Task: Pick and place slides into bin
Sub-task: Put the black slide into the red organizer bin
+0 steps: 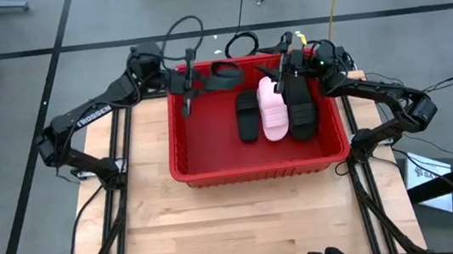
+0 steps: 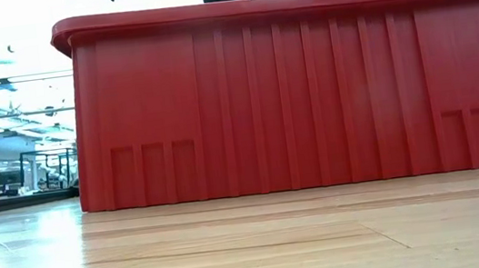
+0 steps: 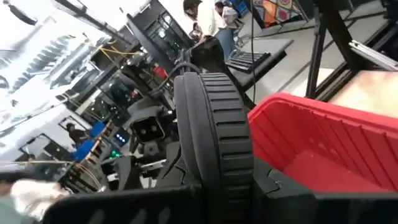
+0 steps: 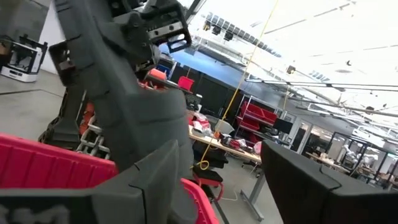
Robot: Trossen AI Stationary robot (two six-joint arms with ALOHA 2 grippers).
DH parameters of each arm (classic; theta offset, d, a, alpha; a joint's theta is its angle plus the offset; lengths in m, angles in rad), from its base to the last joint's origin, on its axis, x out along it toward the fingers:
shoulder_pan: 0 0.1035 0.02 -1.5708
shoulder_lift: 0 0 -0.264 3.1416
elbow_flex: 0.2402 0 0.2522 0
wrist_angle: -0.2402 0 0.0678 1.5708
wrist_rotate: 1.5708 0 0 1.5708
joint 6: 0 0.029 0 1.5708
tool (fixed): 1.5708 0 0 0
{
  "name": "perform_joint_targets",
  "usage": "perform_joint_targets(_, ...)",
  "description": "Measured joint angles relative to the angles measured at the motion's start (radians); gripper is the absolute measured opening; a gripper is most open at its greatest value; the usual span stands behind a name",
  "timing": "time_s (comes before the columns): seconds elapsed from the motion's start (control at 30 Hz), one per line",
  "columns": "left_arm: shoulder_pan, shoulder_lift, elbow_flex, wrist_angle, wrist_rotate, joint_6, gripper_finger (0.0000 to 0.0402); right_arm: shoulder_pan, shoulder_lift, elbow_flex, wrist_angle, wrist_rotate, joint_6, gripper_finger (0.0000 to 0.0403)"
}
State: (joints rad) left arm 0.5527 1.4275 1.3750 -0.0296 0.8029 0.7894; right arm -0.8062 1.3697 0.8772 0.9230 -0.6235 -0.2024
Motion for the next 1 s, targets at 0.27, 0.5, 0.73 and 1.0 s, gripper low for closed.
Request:
perform_joint_targets(0.27, -0.03, 0.085, 0.0, -0.034, -0.091, 0.057, 0.0039, 0.0, 0.0, 0.0, -0.011, -0.005, 0.004, 0.0216)
perform_joint_targets(0.5, -0.064, 0.127, 0.0, -0.054, -0.175, 0.147, 0.0039, -0.018, -0.021, 0.0, -0.042, -0.001, -0.006, 0.0219)
perform_joint_targets(0.73, -0.106, 0.181, 0.0, -0.052, -0.259, 0.204, 0.0039, -0.038, -0.059, 0.0, -0.06, -0.001, -0.011, 0.0217)
perform_joint_targets(1.0, -0.153, 0.292, 0.0, 0.022, -0.401, 0.228, 0.0039, -0.039, -0.108, 0.0, -0.152, -0.002, -0.047, 0.0219)
